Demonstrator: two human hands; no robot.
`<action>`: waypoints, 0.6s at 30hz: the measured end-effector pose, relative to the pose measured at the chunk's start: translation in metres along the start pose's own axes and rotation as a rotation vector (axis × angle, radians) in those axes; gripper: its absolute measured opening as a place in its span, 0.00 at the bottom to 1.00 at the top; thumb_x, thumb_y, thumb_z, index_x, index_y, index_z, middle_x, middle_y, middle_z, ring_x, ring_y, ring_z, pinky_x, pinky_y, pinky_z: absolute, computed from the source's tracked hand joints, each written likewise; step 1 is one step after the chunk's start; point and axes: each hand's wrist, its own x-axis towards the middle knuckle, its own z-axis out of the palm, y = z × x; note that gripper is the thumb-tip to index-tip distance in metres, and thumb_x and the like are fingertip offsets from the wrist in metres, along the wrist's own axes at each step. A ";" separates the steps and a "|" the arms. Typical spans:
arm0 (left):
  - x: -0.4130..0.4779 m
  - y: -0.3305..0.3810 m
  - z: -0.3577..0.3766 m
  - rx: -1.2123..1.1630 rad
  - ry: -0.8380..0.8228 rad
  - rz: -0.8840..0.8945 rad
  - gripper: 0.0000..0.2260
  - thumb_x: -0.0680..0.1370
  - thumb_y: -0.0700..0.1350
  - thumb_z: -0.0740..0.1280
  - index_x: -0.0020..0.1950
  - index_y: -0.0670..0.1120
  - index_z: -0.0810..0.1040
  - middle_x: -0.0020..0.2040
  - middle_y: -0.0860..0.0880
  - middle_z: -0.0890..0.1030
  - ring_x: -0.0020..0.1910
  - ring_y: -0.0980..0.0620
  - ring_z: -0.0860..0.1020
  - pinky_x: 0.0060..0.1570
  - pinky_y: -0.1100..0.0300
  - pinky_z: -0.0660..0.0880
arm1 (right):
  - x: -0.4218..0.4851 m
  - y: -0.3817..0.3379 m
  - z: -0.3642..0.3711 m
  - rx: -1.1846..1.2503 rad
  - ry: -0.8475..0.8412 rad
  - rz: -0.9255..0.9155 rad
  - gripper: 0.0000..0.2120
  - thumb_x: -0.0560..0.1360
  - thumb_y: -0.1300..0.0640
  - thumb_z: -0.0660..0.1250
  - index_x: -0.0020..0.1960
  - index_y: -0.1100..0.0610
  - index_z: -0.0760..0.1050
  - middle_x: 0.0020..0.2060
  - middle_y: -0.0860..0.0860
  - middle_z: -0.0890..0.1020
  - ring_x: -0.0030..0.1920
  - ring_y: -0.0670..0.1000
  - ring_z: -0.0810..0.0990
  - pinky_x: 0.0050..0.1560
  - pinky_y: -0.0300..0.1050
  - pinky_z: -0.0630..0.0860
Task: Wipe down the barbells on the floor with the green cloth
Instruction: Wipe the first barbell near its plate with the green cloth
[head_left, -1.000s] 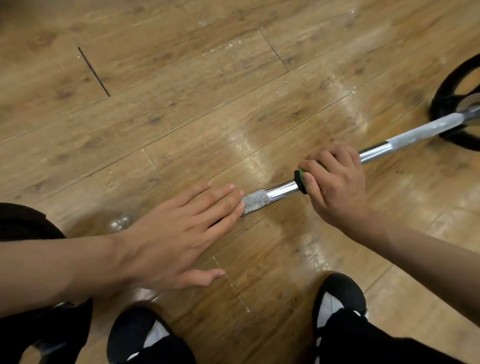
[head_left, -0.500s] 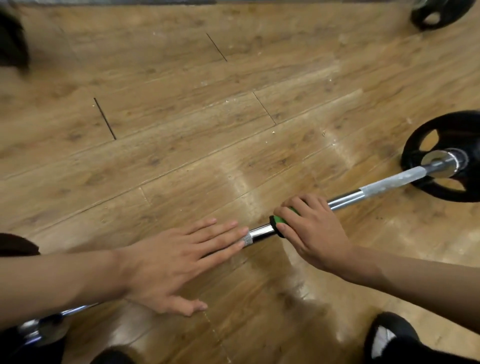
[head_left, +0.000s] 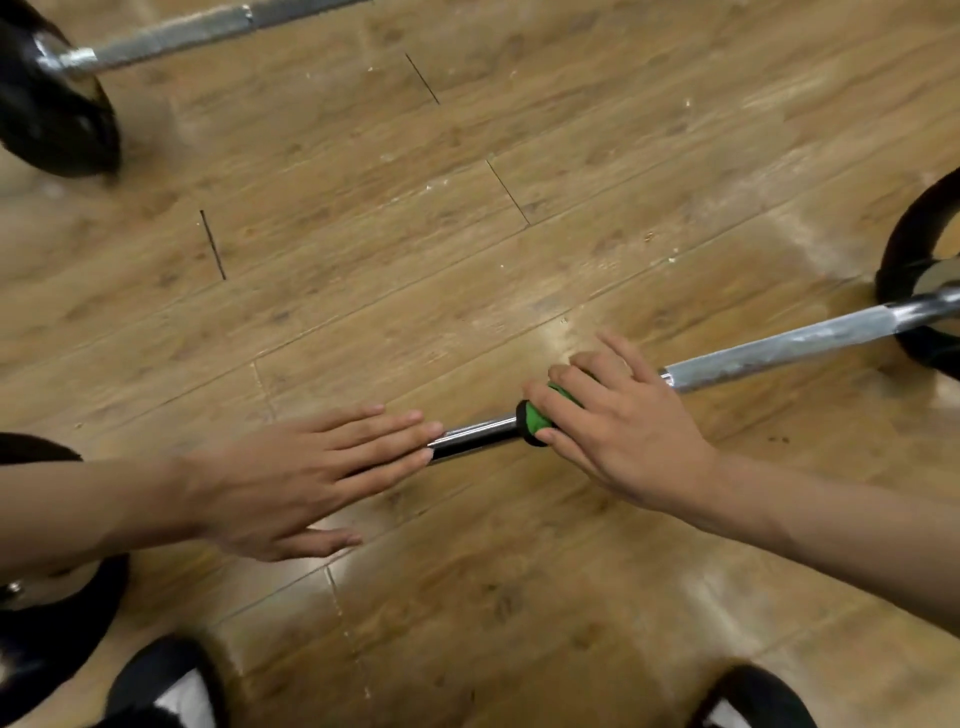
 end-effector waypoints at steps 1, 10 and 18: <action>0.007 0.000 -0.006 0.004 -0.019 -0.004 0.35 0.86 0.59 0.54 0.85 0.38 0.51 0.86 0.40 0.50 0.85 0.42 0.52 0.79 0.44 0.53 | -0.005 0.008 0.001 -0.002 0.022 0.015 0.21 0.87 0.43 0.51 0.64 0.54 0.77 0.52 0.52 0.81 0.54 0.59 0.80 0.76 0.61 0.63; 0.030 0.017 -0.050 0.032 -0.179 -0.069 0.36 0.86 0.61 0.52 0.85 0.39 0.51 0.86 0.40 0.49 0.84 0.42 0.52 0.78 0.45 0.53 | -0.034 0.043 0.010 0.026 0.128 0.147 0.18 0.86 0.45 0.57 0.60 0.56 0.79 0.52 0.55 0.82 0.59 0.61 0.80 0.79 0.62 0.59; 0.081 0.002 -0.046 0.039 -0.131 0.007 0.33 0.87 0.57 0.51 0.85 0.38 0.49 0.86 0.40 0.48 0.85 0.43 0.50 0.78 0.45 0.55 | -0.038 0.051 0.012 0.029 0.112 0.150 0.18 0.87 0.46 0.55 0.63 0.55 0.78 0.52 0.54 0.81 0.58 0.61 0.80 0.80 0.61 0.58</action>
